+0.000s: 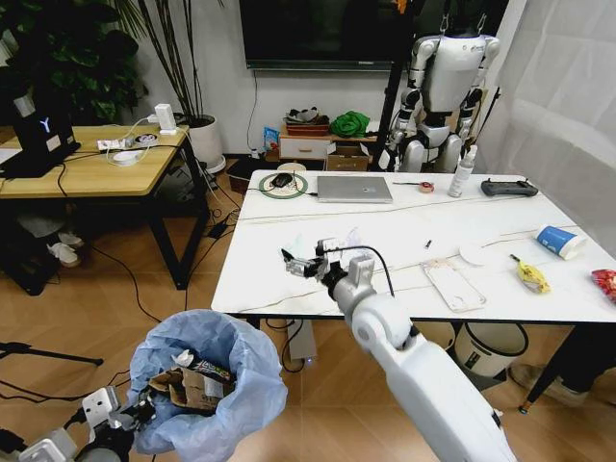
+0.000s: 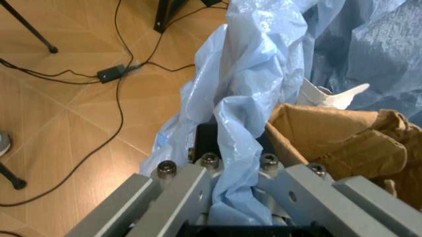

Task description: Pick up the trash bin and place the trash from the table into it.

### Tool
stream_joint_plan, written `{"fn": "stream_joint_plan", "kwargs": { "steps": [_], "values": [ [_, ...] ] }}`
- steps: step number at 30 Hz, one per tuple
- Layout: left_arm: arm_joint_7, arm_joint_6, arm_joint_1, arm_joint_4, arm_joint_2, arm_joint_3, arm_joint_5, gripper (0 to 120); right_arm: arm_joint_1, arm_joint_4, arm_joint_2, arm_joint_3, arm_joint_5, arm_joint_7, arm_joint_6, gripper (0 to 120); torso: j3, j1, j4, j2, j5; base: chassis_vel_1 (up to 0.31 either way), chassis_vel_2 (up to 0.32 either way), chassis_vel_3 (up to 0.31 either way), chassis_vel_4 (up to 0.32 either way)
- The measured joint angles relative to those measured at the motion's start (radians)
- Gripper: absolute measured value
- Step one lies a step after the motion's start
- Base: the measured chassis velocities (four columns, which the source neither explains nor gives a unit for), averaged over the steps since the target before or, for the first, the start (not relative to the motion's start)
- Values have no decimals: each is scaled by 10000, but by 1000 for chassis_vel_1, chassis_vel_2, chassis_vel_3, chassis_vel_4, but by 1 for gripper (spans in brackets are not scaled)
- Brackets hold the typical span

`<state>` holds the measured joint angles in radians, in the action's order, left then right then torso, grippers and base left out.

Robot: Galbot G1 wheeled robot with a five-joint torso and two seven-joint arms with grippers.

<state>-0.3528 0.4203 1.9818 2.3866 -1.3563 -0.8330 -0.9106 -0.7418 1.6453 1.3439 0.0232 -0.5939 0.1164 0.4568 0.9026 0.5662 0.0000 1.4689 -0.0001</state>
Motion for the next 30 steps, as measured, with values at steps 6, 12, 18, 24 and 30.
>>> {"fn": "stream_joint_plan", "kwargs": {
  "steps": [6,12,18,24,30],
  "values": [
    [11,-19,58,115,-57,-35,60,0,953,-1930,460,186,578,-623,-10,100,1,1,1,0,0,0,0,0,0],
    [16,-25,63,162,-99,-53,61,0,1285,-2898,707,309,958,-911,-277,100,0,0,0,-1,1,0,0,0,0],
    [20,-31,33,161,-125,-59,61,0,1434,-3738,893,424,1254,-1238,-590,97,-1,0,-1,-1,1,0,0,0,0],
    [28,-35,0,116,-153,-30,68,0,1645,-4584,1052,418,1526,-1466,-875,71,-1,0,0,-1,1,0,0,0,0],
    [35,-41,-30,76,-141,-34,68,0,1638,-4644,1061,429,1578,-1491,-924,50,-1,-1,-1,0,1,0,0,0,0]
  ]
}}
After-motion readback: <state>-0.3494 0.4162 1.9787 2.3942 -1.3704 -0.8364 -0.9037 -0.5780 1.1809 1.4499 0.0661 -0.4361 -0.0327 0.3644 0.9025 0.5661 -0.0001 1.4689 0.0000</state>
